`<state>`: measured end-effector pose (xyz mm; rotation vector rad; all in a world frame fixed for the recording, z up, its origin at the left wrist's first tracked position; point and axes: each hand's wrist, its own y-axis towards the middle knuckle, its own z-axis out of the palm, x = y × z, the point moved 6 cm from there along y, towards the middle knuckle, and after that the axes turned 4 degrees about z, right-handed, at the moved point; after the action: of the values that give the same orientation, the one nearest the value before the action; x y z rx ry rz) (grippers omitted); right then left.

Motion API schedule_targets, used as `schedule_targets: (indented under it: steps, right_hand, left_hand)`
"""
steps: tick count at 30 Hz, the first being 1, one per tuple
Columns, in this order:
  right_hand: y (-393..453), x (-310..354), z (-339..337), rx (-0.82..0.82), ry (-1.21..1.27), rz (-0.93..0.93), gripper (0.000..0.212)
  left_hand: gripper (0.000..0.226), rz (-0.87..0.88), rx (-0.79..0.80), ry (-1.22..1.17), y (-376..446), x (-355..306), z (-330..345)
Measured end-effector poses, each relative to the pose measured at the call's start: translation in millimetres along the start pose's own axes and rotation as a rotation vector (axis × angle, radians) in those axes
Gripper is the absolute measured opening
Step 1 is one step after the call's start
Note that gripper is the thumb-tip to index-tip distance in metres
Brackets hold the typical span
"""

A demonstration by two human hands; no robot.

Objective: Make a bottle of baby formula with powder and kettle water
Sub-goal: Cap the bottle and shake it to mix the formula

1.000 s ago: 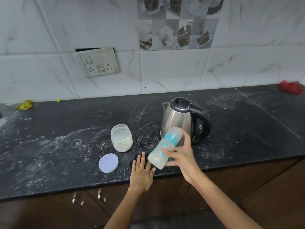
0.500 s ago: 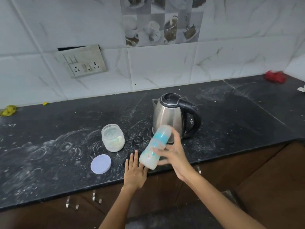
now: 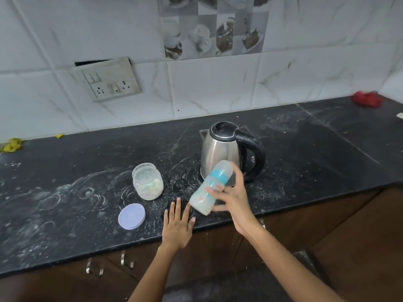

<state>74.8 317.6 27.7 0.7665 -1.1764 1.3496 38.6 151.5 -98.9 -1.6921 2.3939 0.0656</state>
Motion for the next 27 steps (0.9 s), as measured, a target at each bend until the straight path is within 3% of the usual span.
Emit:
schedule_targets:
  steps: [2, 5, 9, 12, 16, 20, 23, 27]
  right_hand:
    - [2.2, 1.0, -2.2, -0.026, 0.061, -0.004, 0.093]
    - [0.4, -2.8, 10.9, 0.082, -0.12, 0.02, 0.096]
    - [5.2, 1.9, 0.9, -0.016, 0.023, -0.023, 0.095]
    - [1.6, -0.5, 10.2, 0.07, -0.132, 0.0, 0.096]
    - [5.5, 1.0, -3.0, -0.051, 0.052, -0.03, 0.094]
    - [0.8, -7.2, 8.9, 0.083, -0.14, 0.002, 0.096]
    - [5.8, -1.0, -5.2, -0.055, 0.036, -0.03, 0.094]
    - [3.1, -3.7, 4.1, 0.039, -0.108, -0.005, 0.094]
  left_hand:
    - [0.067, -0.006, 0.013, -0.004, 1.0, -1.3, 2.7]
    - [0.052, -0.004, 0.001, -0.013, 0.0, -1.7, 2.8]
    - [0.067, -0.017, 0.042, -0.01, 1.6, -0.2, 3.8]
    - [0.063, -0.02, 0.0, 0.032, 0.0, 0.8, 3.8]
    - [0.063, -0.026, -0.008, -0.01, 1.7, 1.5, 3.1]
    - [0.05, 0.001, -0.027, -0.032, 2.0, 1.7, 3.8]
    - [0.069, -0.023, -0.015, -0.025, 1.7, 3.1, 4.3]
    - [0.091, 0.009, -0.022, 0.02, 0.9, 4.0, 0.5]
